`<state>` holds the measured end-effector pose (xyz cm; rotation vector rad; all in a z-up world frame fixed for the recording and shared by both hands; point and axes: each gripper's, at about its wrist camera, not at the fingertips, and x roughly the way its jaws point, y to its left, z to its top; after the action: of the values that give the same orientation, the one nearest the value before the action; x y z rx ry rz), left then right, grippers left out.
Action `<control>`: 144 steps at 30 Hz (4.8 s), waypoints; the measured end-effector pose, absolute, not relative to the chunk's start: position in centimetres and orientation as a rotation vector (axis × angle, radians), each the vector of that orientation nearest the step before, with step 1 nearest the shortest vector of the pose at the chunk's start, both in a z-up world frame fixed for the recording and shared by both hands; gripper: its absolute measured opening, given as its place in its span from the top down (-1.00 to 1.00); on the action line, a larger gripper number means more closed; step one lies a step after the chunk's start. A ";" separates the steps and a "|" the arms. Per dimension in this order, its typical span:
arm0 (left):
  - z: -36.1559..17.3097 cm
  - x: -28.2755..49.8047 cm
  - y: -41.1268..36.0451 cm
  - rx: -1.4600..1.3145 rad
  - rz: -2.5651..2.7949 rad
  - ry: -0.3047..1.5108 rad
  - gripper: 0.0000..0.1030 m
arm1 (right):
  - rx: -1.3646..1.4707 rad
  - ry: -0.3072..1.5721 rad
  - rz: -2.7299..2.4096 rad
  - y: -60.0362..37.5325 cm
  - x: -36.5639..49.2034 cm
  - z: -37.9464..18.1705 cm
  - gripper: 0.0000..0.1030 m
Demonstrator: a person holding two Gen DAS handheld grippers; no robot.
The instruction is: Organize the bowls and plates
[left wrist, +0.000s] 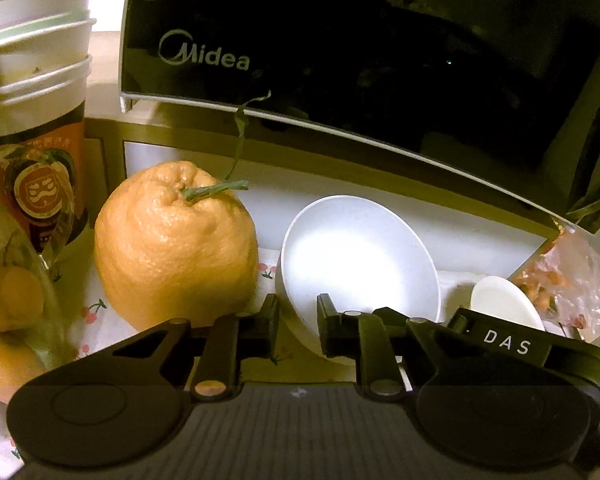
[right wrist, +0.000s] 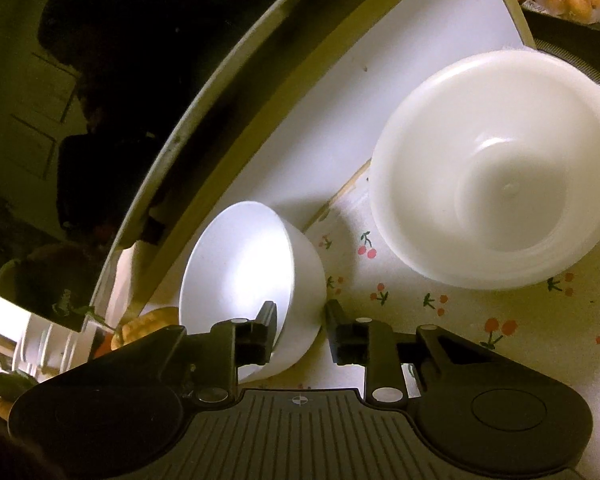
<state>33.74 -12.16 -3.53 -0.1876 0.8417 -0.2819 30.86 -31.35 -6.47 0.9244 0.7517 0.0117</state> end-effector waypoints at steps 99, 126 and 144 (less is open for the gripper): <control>-1.1 14.0 6.6 -0.311 -0.235 1.004 0.66 | 0.516 1.097 0.217 -14.5 14.1 1.1 0.49; -3.0 14.4 7.1 -0.312 -0.191 1.085 0.67 | 0.363 1.115 0.236 -12.3 14.5 -0.4 0.43; -1.8 14.3 6.5 -0.231 -0.189 1.033 -0.40 | 0.387 1.013 0.229 -14.0 14.4 1.8 -0.43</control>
<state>14.32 6.49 -1.83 -0.2312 1.0326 -0.1889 14.38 -14.02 1.85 0.3868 1.0135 0.2286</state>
